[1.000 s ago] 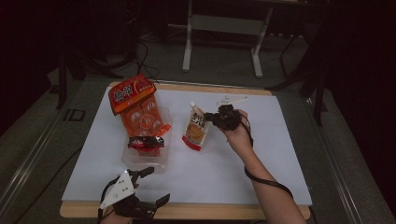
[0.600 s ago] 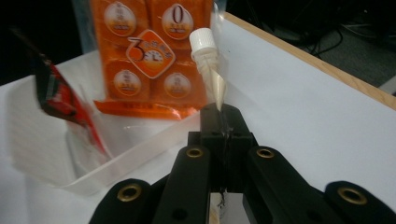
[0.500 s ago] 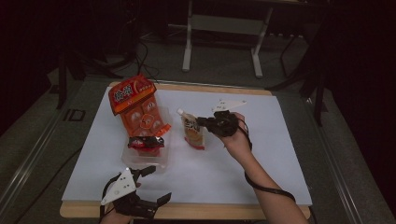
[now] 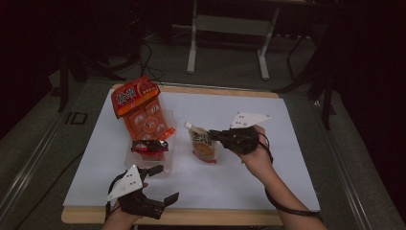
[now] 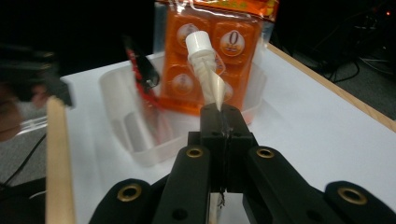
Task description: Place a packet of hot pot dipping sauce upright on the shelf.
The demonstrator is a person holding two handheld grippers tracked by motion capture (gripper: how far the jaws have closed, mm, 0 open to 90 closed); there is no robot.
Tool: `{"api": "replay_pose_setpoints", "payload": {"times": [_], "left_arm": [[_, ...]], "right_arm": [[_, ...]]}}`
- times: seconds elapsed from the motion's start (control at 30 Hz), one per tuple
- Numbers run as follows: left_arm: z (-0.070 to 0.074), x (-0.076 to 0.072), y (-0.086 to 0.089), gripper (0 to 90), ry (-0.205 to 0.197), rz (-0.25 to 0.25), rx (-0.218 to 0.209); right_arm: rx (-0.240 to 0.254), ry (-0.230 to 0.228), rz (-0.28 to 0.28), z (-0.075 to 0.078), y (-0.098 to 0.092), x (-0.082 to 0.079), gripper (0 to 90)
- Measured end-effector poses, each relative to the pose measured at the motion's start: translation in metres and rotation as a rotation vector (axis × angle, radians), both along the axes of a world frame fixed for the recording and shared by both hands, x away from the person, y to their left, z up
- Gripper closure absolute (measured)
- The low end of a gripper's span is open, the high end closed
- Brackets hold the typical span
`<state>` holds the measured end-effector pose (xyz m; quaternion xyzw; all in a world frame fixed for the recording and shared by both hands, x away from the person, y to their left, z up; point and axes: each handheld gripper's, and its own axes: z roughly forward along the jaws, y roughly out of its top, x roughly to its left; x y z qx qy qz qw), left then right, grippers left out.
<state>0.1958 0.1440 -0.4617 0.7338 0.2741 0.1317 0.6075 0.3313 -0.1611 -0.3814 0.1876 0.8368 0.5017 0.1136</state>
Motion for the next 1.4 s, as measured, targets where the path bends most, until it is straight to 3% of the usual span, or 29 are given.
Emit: {"api": "replay_pose_setpoints", "payload": {"times": [0.33,0.63,0.87,1.07,1.17,1.33,1.4], "left_arm": [[0.003,0.011,-0.007,4.3,0.018,-0.047,0.003],[0.019,0.017,-0.014,5.4,-0.017,-0.089,0.033],[0.029,0.019,-0.021,6.9,-0.056,-0.143,0.019],[0.040,0.021,-0.028,15.5,-0.091,-0.200,0.012],[0.044,0.022,-0.033,17.6,-0.106,-0.200,0.025],[0.046,0.024,-0.034,36.1,-0.124,-0.225,0.012],[0.046,0.024,-0.034,39.7,-0.124,-0.240,-0.002]], "right_arm": [[0.027,-0.037,0.052,0.016,-0.017,-0.039,90.0],[0.059,-0.056,0.102,0.027,-0.029,-0.073,90.0],[0.068,-0.073,0.136,0.032,-0.030,-0.091,90.0],[0.069,-0.075,0.169,0.032,-0.027,-0.103,90.0],[0.070,-0.074,0.179,0.032,-0.026,-0.105,90.0],[0.067,-0.071,0.197,0.031,-0.022,-0.108,90.0],[0.062,-0.065,0.200,0.028,-0.020,-0.108,90.0]]}}
